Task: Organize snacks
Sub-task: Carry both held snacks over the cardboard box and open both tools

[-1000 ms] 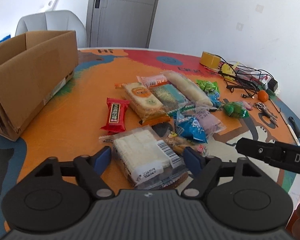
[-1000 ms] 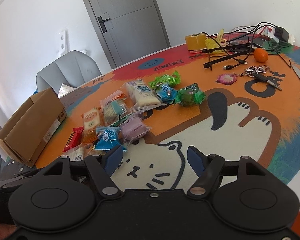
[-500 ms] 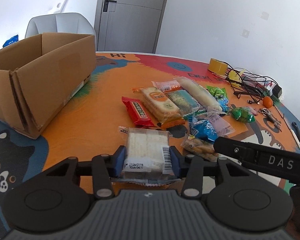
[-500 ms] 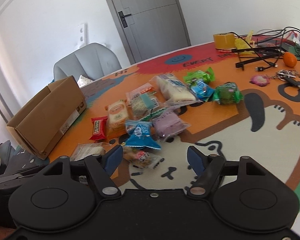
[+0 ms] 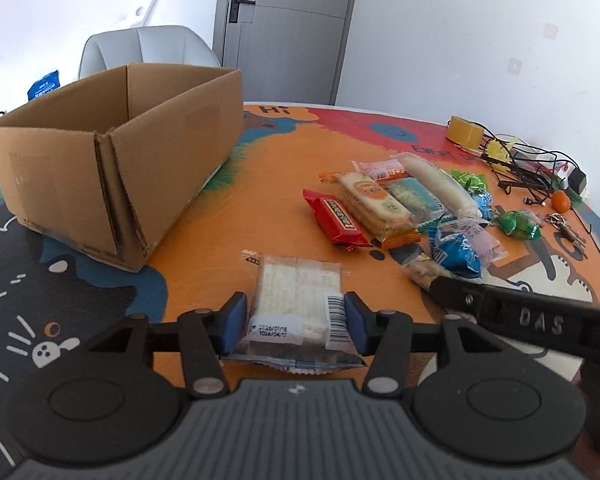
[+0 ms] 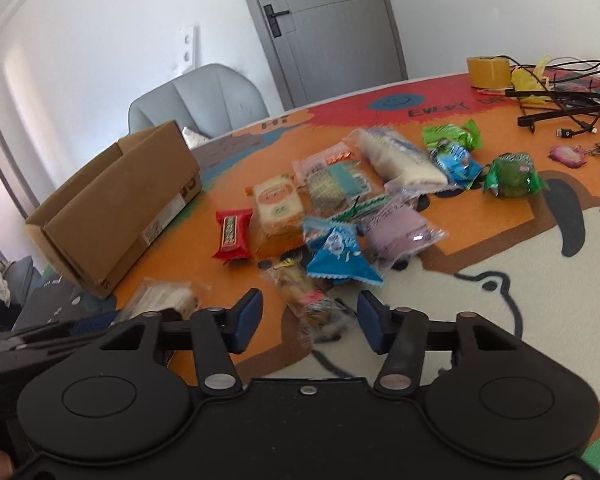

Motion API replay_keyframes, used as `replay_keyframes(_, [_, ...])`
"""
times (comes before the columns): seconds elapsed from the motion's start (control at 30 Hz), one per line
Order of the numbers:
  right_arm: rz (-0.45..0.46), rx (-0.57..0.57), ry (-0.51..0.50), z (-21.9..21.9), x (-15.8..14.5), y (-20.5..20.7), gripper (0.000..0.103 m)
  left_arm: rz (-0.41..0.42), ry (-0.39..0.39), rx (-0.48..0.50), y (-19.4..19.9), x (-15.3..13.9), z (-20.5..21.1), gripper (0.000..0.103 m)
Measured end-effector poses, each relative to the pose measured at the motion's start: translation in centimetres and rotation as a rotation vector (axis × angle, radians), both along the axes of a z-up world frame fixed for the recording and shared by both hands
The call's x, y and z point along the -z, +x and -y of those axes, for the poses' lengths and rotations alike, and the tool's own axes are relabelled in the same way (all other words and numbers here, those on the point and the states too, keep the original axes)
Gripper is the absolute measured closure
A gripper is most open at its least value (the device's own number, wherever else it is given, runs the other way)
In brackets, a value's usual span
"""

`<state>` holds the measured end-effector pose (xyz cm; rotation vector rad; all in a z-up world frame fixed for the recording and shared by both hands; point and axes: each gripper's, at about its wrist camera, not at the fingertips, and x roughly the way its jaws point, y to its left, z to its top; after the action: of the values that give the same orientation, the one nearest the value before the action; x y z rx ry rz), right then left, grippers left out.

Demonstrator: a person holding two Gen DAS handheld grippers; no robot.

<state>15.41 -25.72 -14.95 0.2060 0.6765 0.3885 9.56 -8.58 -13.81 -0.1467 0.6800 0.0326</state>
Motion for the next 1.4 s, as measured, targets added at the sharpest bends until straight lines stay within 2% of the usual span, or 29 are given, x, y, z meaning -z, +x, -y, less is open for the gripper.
replay_keyframes(0.1, [-0.003,-0.009,-0.005,-0.2,-0.1,-0.3,0.052,-0.002,0.010,-0.010,0.0,0.4,0.1,0.044])
replay_keyframes(0.27, [0.006,-0.009,-0.018,-0.4,0.0,0.1,0.051,0.011,0.026,-0.013,0.0,0.6,0.2,0.044])
replay_keyframes(0.43, [0.018,-0.013,-0.047,-1.2,0.1,1.0,0.050,0.022,0.022,0.000,0.0,0.6,-0.1,0.055])
replay_keyframes(0.53, [0.019,0.014,-0.098,-1.8,0.0,1.0,0.062,0.021,0.009,0.004,0.1,0.4,-0.3,0.056])
replay_keyframes(0.6, [0.005,0.027,-0.116,-1.9,-0.2,0.9,0.077,0.022,0.002,0.000,0.1,0.2,-0.5,0.057])
replay_keyframes(0.7, [-0.021,0.011,-0.093,-1.7,-0.4,0.8,0.083,0.029,0.004,-0.004,0.0,-0.1,-0.8,0.057])
replay_keyframes(0.83, [-0.031,-0.005,-0.058,-1.8,-0.7,0.2,0.084,0.048,0.004,-0.010,-0.2,-0.8,-1.2,0.058])
replay_keyframes(1.4, [0.105,-0.007,-0.005,-4.2,-5.3,0.2,0.084,0.176,0.007,-0.045,-0.7,-5.4,-3.7,0.058])
